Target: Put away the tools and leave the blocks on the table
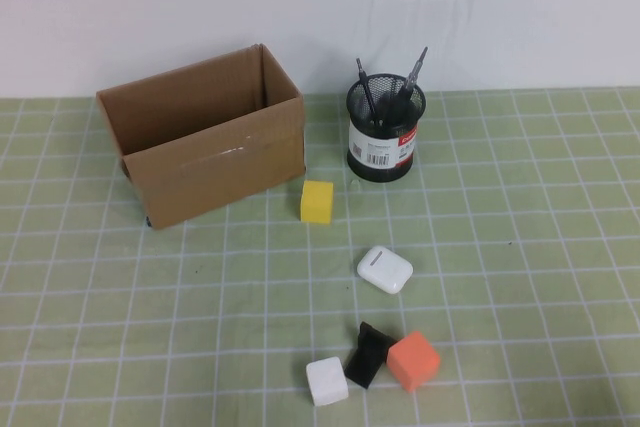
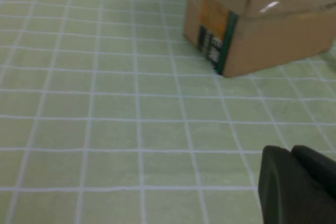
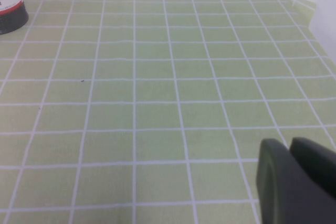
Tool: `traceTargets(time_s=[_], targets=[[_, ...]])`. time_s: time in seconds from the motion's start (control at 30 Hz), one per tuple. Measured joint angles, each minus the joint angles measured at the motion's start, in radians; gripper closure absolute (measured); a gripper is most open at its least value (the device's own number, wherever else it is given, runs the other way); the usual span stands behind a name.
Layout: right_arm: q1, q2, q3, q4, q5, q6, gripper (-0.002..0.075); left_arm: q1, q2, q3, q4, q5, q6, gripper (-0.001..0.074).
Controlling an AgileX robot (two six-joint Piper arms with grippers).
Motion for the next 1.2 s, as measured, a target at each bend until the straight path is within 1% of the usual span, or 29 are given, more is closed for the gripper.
traceTargets(time_s=[0.2,0.4,1.2], targets=[[0.000,0.000,0.000,0.000,0.000,0.000,0.0733,0.100,0.000,0.000,0.009,0.000,0.000,0.0738],[0.000,0.000,0.000,0.000,0.000,0.000,0.0733,0.166,0.000,0.000,0.010,0.000,0.000,0.0738],[0.000,0.000,0.000,0.000,0.000,0.000,0.0733,0.171,0.000,0.000,0.010,0.000,0.004,0.0738]])
